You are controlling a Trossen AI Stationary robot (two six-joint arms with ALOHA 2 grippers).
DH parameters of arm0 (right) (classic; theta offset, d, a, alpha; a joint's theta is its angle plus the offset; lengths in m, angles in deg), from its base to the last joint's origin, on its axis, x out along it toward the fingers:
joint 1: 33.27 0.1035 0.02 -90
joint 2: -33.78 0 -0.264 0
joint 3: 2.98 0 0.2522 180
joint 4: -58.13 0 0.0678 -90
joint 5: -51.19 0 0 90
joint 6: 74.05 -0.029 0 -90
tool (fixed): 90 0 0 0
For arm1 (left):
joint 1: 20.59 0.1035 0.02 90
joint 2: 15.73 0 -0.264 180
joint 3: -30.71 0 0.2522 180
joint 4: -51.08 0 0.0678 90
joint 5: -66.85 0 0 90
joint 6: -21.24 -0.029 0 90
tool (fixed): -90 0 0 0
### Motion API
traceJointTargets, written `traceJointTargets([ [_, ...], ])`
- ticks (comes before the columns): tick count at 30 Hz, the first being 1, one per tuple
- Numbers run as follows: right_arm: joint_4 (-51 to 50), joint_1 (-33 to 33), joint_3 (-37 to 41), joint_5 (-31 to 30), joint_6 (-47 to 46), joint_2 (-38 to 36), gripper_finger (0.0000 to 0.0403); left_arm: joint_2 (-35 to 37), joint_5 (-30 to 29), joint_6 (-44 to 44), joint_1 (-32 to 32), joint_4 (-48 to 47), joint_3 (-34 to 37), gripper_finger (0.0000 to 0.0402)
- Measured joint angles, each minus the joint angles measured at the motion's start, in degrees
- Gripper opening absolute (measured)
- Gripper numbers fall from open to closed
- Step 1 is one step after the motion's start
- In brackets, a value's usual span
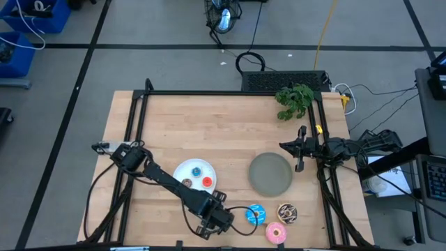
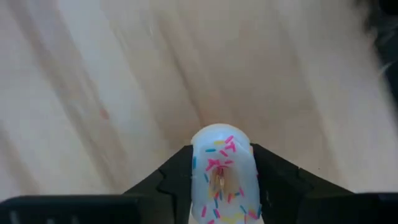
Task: Pick & Place donuts
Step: Put the small white donut on the white plate
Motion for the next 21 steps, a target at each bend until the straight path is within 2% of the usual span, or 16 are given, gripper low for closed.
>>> traceJointTargets([
  [6,0.0,0.0,0.0,0.0,0.0,0.0,0.0,0.2,-3.3,0.2,0.7,-13.5,-10.3,0.0145],
  [12,0.0,0.0,0.0,0.1,0.0,0.0,0.0,0.3,-5.5,0.3,1.9,-21.8,-20.1,0.0145],
  [17,0.0,0.0,0.0,0.1,0.0,0.0,0.0,0.4,-5.0,0.2,3.1,-26.1,-25.2,0.0145],
  [21,0.0,0.0,0.0,0.1,0.0,0.0,0.0,0.4,-6.0,-1.2,3.6,-31.5,-26.2,0.0145],
])
